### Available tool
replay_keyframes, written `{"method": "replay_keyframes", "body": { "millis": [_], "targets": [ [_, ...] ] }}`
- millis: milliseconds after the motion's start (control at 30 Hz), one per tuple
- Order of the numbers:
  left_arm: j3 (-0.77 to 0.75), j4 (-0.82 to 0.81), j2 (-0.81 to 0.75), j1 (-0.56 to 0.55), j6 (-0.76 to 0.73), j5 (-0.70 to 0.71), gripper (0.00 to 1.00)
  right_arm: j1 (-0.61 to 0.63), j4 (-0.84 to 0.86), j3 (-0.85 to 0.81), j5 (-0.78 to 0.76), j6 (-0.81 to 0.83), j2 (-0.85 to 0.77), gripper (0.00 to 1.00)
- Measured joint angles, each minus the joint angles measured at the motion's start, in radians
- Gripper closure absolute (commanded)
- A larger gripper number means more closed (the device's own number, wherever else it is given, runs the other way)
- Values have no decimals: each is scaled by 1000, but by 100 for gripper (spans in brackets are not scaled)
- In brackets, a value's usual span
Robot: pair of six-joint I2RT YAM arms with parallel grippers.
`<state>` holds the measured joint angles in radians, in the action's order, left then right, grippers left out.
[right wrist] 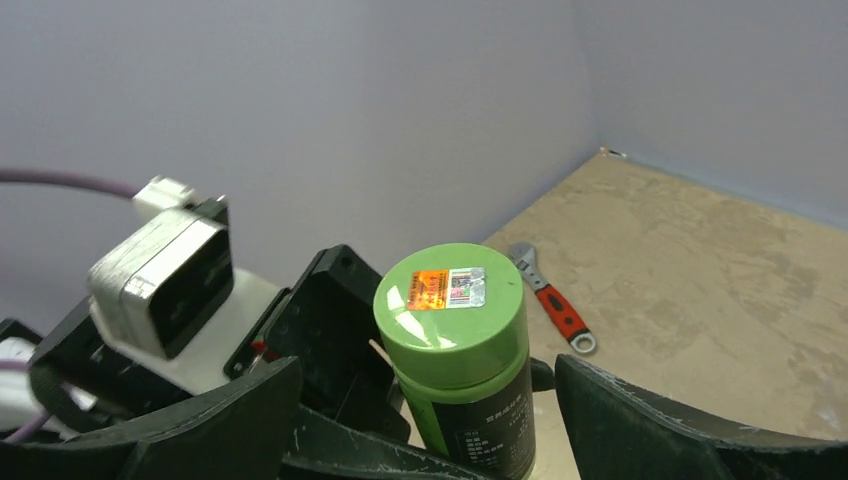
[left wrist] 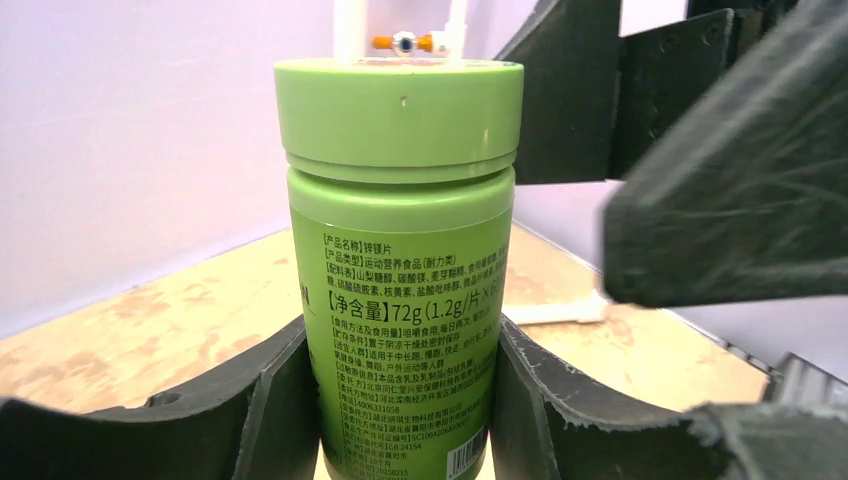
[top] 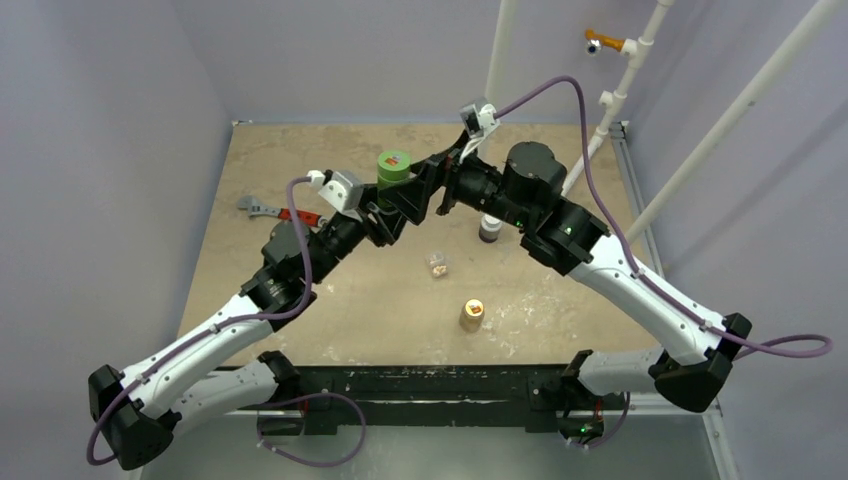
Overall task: Sort the pills into containers
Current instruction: Screw the lid of the pill bottle onto the pill bottle.
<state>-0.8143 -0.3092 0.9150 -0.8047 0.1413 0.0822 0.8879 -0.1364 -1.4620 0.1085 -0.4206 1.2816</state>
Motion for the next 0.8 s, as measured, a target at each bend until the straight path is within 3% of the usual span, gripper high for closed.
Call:
{"method": "replay_keyframes", "body": {
  "millis": [267, 533, 800],
  "targets": [
    [48, -80, -31, 74, 122, -295, 100, -132, 120, 65, 393, 17, -19, 1],
    [74, -169, -31, 109, 241, -526, 100, -230, 362, 162, 748, -94, -18, 1],
    [74, -243, -29, 130, 321, -634, 100, -228, 548, 180, 890, -195, -14, 11]
  ]
}}
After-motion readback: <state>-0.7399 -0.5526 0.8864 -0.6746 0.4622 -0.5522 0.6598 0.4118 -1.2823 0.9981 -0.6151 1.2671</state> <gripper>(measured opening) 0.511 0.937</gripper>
